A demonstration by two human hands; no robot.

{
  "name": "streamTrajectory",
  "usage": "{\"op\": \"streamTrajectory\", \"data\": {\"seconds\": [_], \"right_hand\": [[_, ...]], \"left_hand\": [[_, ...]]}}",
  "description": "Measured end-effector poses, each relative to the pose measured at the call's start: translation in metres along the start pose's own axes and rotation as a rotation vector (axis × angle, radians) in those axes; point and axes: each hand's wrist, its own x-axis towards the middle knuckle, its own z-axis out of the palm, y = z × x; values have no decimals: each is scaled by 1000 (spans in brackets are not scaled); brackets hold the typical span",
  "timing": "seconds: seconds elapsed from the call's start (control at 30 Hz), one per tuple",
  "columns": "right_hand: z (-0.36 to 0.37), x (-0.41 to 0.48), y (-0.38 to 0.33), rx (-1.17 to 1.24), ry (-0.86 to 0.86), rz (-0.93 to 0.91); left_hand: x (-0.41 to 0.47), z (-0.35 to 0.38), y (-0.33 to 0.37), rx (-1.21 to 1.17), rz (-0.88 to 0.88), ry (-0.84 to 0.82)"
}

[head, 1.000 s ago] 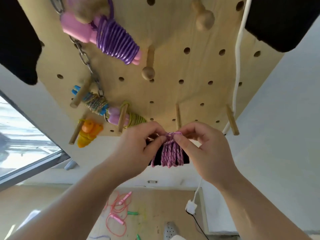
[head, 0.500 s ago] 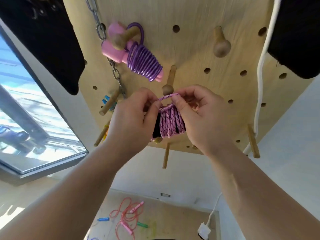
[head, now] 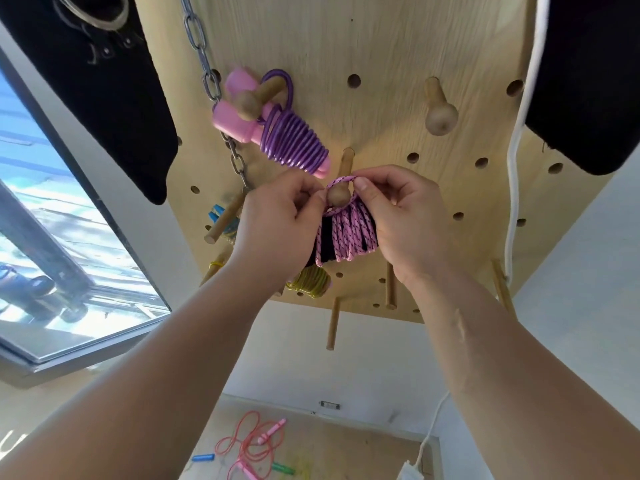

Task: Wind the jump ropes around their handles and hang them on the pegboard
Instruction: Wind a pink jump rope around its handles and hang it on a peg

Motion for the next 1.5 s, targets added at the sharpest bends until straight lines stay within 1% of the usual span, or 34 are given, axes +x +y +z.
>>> {"op": "streamTrajectory", "data": {"seconds": [0.07,0.2,0.33,0.43,0.5,0.63,0.7,0.77,0.87,0.93,1.03,1.1,1.23,1.33,1.4,1.5], "right_hand": [[1,8,0,-10,18,8],[4,27,1,-58,111,-7],[10,36,6,-174,206,-47],[13,36,10,-290,282,-87],[15,37,9,-343,320,-122],[17,34,12,-450,354,-228],[16,29,18,-466,330,-285],[12,22,24,-492,309,-336],[5,9,29,-455,317,-373],[0,-3,30,-425,317,-357],[-1,-25,32,-370,264,-331],[2,-42,32,-326,239,-348],[12,-79,36,-420,293,-353],[34,-118,41,-470,300,-282],[59,-150,42,-496,284,-218],[109,-202,40,-512,222,-130]], "left_hand": [[4,6,-3,-34,-31,22],[11,23,-5,-136,-174,80],[13,37,0,-259,-278,183],[15,43,2,-278,-355,229],[17,46,1,-280,-380,256],[18,47,-3,-240,-366,282],[14,46,-5,-207,-347,273],[7,42,-5,-117,-309,238],[-6,37,-12,17,-234,221],[-17,33,-21,21,-191,218],[-37,19,-34,28,-142,204],[-50,4,-43,38,-106,206],[-78,-35,-76,19,-126,206],[-109,-73,-107,44,-163,169],[-134,-102,-131,80,-206,106],[-175,-149,-169,89,-305,-35]]}}
